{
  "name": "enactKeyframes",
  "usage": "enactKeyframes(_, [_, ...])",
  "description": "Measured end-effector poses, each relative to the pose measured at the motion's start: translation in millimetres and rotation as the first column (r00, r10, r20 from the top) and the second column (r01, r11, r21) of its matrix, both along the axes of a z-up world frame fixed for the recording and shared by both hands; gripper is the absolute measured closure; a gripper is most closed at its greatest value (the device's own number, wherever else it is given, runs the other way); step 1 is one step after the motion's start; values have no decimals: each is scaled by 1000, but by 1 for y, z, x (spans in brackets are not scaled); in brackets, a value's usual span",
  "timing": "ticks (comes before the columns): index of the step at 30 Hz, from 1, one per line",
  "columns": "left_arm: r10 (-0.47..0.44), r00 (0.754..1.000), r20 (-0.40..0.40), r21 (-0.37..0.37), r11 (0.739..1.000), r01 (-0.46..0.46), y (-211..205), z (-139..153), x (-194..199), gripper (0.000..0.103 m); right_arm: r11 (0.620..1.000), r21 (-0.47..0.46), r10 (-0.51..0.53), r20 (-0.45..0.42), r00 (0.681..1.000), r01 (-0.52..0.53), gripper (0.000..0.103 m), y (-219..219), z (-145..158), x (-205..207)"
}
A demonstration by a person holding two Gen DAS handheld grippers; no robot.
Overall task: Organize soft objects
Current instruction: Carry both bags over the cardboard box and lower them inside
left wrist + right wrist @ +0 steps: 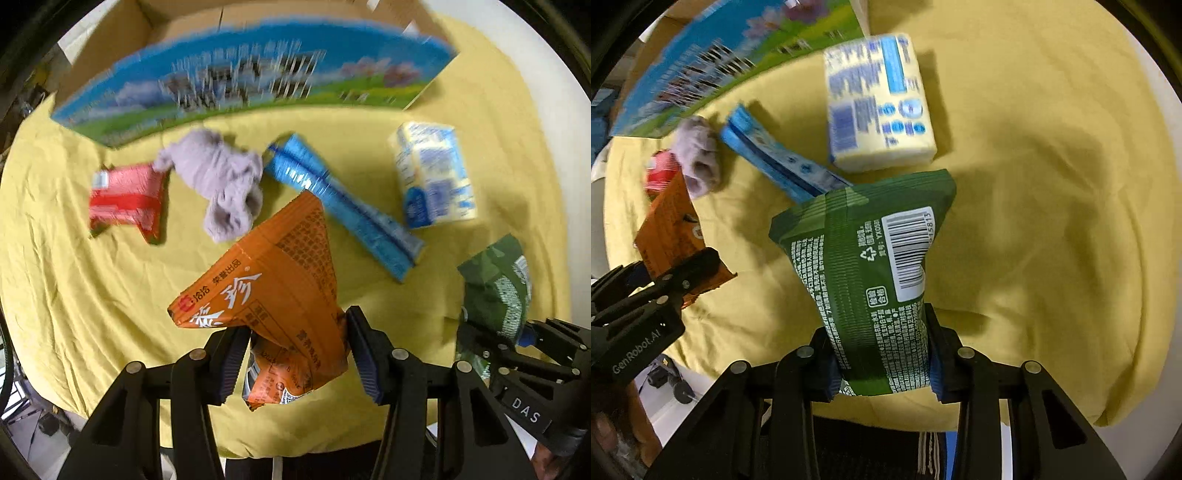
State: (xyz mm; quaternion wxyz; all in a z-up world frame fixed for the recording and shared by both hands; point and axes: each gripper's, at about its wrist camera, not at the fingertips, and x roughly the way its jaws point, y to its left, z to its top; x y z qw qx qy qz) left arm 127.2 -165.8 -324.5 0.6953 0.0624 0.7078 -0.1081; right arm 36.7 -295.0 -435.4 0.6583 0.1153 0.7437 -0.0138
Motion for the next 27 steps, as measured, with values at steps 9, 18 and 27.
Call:
enactKeyframes(9, [-21,991,131,-69,997,31,15,94,24,53,998,63,17,162,987,-28,65,-18,94,27])
enactKeyframes(18, [-42,975,220,-95,993,64,32,139,101,53,997,68,14,316,949,-37,65,-1,168,100])
enactKeyframes(27, [-64,985,158,-126,988,84,49,120,196,53,998,56,9,350,937,-30,65,22,192,209])
